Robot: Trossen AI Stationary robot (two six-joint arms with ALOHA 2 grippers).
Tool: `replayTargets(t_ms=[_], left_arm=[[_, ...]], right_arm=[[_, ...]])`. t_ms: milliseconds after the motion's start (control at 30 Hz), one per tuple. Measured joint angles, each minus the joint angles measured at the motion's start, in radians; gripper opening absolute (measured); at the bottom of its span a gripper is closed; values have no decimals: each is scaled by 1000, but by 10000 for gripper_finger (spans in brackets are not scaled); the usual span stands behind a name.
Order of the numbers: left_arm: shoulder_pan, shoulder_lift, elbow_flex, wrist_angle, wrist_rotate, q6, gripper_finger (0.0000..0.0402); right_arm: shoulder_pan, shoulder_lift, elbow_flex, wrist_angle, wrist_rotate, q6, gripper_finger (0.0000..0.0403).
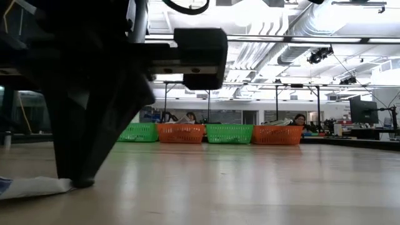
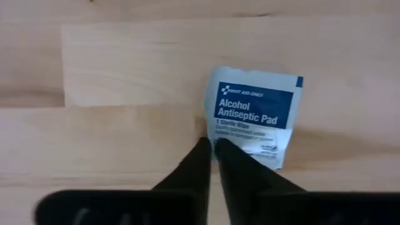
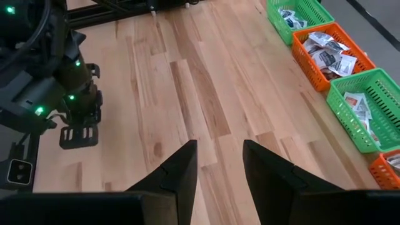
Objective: Pick & Place First Aid Supplies
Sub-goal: Put the blue alcohol pad in the left green bin
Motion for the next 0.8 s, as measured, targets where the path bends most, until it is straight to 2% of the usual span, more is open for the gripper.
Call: replayTargets(t_ms=[100, 333, 800], left_arm=[[1, 2, -33, 18, 14, -58, 6], [4, -6, -48, 30, 11, -150, 2], [63, -86, 100, -105, -102, -387, 0]], right_arm=[[0, 0, 0, 0, 0, 0, 122], [0, 0, 0, 0, 0, 2, 122], [0, 0, 0, 0, 3, -9, 122]])
